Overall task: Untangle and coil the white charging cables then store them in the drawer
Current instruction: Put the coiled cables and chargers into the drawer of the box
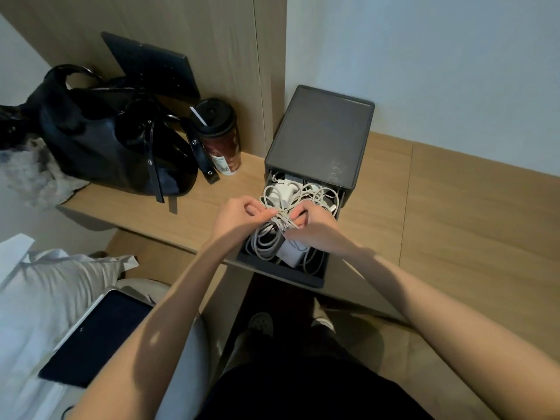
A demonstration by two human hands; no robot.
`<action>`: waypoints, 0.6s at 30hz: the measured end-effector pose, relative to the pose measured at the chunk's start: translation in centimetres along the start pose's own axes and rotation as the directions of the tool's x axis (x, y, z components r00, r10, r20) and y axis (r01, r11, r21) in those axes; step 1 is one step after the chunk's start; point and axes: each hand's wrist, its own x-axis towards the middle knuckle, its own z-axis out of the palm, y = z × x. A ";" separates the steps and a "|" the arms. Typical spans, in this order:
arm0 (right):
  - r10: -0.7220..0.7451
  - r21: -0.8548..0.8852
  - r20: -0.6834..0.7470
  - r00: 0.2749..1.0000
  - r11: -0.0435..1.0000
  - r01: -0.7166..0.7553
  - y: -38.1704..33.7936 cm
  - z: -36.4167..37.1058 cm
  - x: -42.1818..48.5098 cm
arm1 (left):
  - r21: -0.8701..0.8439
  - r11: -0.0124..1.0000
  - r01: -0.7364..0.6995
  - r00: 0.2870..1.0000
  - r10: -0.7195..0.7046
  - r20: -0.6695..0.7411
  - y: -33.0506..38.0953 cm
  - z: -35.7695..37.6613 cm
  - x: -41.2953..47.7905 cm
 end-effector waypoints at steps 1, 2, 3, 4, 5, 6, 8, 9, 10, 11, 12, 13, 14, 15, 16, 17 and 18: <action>-0.016 -0.007 0.026 1.000 1.000 0.016 0.0 -0.3 0.1 | 0.075 0.996 -0.037 0.998 0.041 -0.054 0.1 -0.1 0.0; -0.034 -0.009 0.061 0.998 0.999 0.034 0.0 -0.6 0.0 | 0.153 0.984 -0.096 0.991 0.108 -0.076 0.0 -0.2 0.2; -0.056 -0.017 0.094 0.994 0.998 0.057 0.0 -1.0 0.1 | 0.218 0.960 -0.175 0.980 0.191 -0.054 0.1 -0.3 0.3; -0.084 -0.041 0.110 0.990 0.995 0.089 0.0 -1.3 0.1 | 0.273 0.926 -0.262 0.963 0.270 0.011 0.0 -0.4 0.4; -0.118 -0.083 0.099 0.988 0.989 0.126 0.1 -1.7 0.3 | 0.322 0.883 -0.342 0.939 0.330 0.094 -0.1 -0.4 0.6; -0.154 -0.132 0.065 0.986 0.978 0.162 0.2 -2.0 0.4 | 0.374 0.836 -0.401 0.916 0.362 0.173 -0.3 -0.3 0.8; -0.230 -0.256 -0.009 0.973 0.941 0.220 0.1 -2.6 0.7 | 0.495 0.740 -0.456 0.889 0.350 0.296 -0.7 0.5 1.1; -0.261 -0.345 -0.025 0.965 0.908 0.237 0.1 -2.7 0.8 | 0.558 0.691 -0.460 0.887 0.322 0.332 -0.7 1.0 1.1; -0.282 -0.433 -0.023 0.959 0.867 0.244 0.2 -2.8 0.7 | 0.608 0.654 -0.451 0.891 0.291 0.348 -0.8 1.5 1.0; -0.292 -0.503 -0.015 0.956 0.829 0.245 0.4 -2.7 0.6 | 0.644 0.630 -0.435 0.900 0.269 0.345 -0.5 1.9 0.9; -0.306 -0.550 -0.012 0.952 0.797 0.249 0.7 -2.5 0.4 | 0.670 0.613 -0.418 0.908 0.258 0.330 -0.4 2.3 0.8; -0.322 -0.584 -0.018 0.946 0.772 0.252 1.2 -2.2 0.2 | 0.693 0.595 -0.407 0.913 0.260 0.314 -0.3 2.5 0.8; -0.342 -0.618 -0.023 0.939 0.743 0.255 1.6 -1.8 0.1 | 0.712 0.573 -0.406 0.914 0.271 0.302 -0.3 2.7 0.9; -0.352 -0.657 -0.021 0.936 0.711 0.252 2.0 -1.3 0.0 | 0.726 0.552 -0.410 0.911 0.285 0.297 -0.4 2.9 1.0; -0.354 -0.693 -0.011 0.935 0.677 0.248 2.4 -0.8 0.0 | 0.730 0.542 -0.417 0.907 0.303 0.294 -0.5 3.1 1.2; -0.342 -0.719 -0.001 0.940 0.653 0.237 2.6 -0.4 -0.1 | 0.726 0.541 -0.424 0.903 0.317 0.291 -0.6 3.3 1.4; -0.324 -0.736 0.008 0.946 0.638 0.225 2.8 -0.1 -0.1 | 0.720 0.547 -0.427 0.901 0.325 0.287 -0.7 3.5 1.5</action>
